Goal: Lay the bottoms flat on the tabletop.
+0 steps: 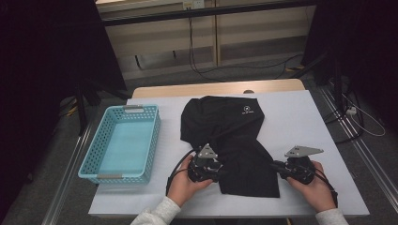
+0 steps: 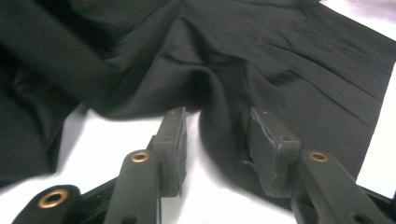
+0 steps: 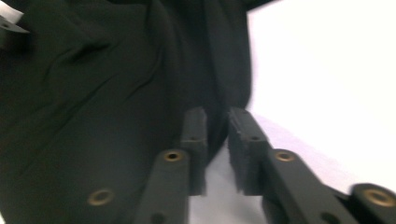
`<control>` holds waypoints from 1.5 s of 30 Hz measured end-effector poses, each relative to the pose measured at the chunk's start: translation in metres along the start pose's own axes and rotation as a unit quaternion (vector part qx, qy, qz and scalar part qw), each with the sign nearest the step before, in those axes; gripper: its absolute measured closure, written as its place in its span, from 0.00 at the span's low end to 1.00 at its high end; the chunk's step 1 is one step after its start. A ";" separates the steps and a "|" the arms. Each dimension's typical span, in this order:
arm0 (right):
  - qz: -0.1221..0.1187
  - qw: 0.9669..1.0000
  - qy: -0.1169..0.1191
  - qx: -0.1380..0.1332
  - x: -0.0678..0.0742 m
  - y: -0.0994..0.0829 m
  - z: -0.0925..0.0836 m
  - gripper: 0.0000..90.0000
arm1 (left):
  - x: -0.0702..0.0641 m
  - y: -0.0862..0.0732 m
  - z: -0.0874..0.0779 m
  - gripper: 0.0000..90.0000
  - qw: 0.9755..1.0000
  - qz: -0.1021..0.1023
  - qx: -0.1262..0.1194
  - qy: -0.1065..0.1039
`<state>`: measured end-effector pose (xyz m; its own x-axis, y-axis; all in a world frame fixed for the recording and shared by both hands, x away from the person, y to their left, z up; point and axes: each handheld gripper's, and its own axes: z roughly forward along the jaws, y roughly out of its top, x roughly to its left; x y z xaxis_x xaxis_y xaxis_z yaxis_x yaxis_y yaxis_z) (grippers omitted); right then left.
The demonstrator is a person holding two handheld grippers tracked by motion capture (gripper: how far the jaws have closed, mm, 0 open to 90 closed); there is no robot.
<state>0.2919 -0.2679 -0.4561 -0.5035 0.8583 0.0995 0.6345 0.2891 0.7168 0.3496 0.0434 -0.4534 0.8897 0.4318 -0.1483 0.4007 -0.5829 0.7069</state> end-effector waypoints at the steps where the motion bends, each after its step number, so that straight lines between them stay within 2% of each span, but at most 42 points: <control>1: -0.001 1.000 0.007 0.001 0.000 0.000 0.000 0.98 | -0.001 0.001 0.001 0.66 1.000 0.005 0.002 0.002; 2: 0.000 1.000 0.012 0.001 0.000 0.001 0.001 1.00 | -0.003 0.002 0.001 0.68 1.000 0.007 0.004 0.014; 3: 0.000 1.000 0.012 0.003 0.000 0.001 0.001 1.00 | -0.002 0.002 0.001 0.68 1.000 0.007 0.004 0.005; 6: -0.006 1.000 -0.022 0.003 -0.003 0.003 -0.003 1.00 | -0.001 0.002 0.002 0.70 1.000 0.008 0.002 0.006; 8: 0.004 1.000 -0.009 0.003 -0.007 0.002 -0.003 1.00 | -0.001 0.002 0.002 0.70 1.000 0.007 0.004 0.006; 12: 0.008 1.000 -0.005 0.001 -0.007 0.000 -0.002 1.00 | -0.002 0.003 0.004 0.72 1.000 0.006 0.002 0.004; 15: 0.010 1.000 0.000 0.001 -0.007 0.000 -0.002 1.00 | -0.002 0.003 0.004 0.78 1.000 0.005 0.004 0.002; 18: 0.010 1.000 0.004 0.001 -0.007 -0.001 -0.003 1.00 | -0.003 0.004 0.002 0.91 1.000 -0.003 0.016 -0.021; 20: 0.010 1.000 0.005 0.004 -0.006 -0.001 -0.004 1.00 | -0.005 0.005 0.002 0.94 1.000 -0.003 0.021 -0.022; 23: 0.003 1.000 0.002 0.006 -0.005 -0.002 -0.006 1.00 | -0.005 0.005 0.000 0.96 0.999 -0.006 0.027 -0.021; 30: -0.004 1.000 0.010 0.018 0.002 -0.004 -0.016 1.00 | -0.011 0.006 -0.007 0.96 0.998 -0.005 0.040 -0.040; 34: -0.018 0.999 0.022 0.026 0.010 -0.008 -0.021 1.00 | -0.013 0.004 -0.007 0.96 0.997 -0.009 0.049 -0.054; 35: -0.023 0.999 0.025 0.027 0.012 -0.010 -0.022 1.00 | -0.014 0.004 -0.008 0.96 0.997 -0.007 0.052 -0.048; 40: -0.044 0.997 0.042 0.041 0.023 -0.015 -0.027 1.00 | -0.014 0.004 -0.011 0.96 0.997 -0.014 0.049 -0.064; 41: -0.042 0.997 0.040 0.042 0.024 -0.016 -0.028 1.00 | -0.015 0.003 -0.011 0.96 0.997 -0.012 0.054 -0.054; 42: -0.038 0.998 0.037 0.044 0.025 -0.016 -0.028 1.00 | -0.015 0.003 -0.011 0.96 0.997 -0.014 0.054 -0.055; 43: -0.037 0.998 0.034 0.047 0.025 -0.015 -0.029 0.98 | -0.014 0.002 -0.009 0.96 0.996 -0.015 0.054 -0.065; 45: -0.036 0.998 0.026 0.040 0.024 -0.014 -0.029 0.92 | -0.014 0.002 -0.008 0.96 0.996 -0.015 0.057 -0.067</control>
<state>0.2540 -0.2638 -0.4434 -0.5781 0.8114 0.0864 0.6394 0.3846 0.6658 0.3362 0.0418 -0.4444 0.8948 0.3597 -0.2646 0.4436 -0.6484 0.6187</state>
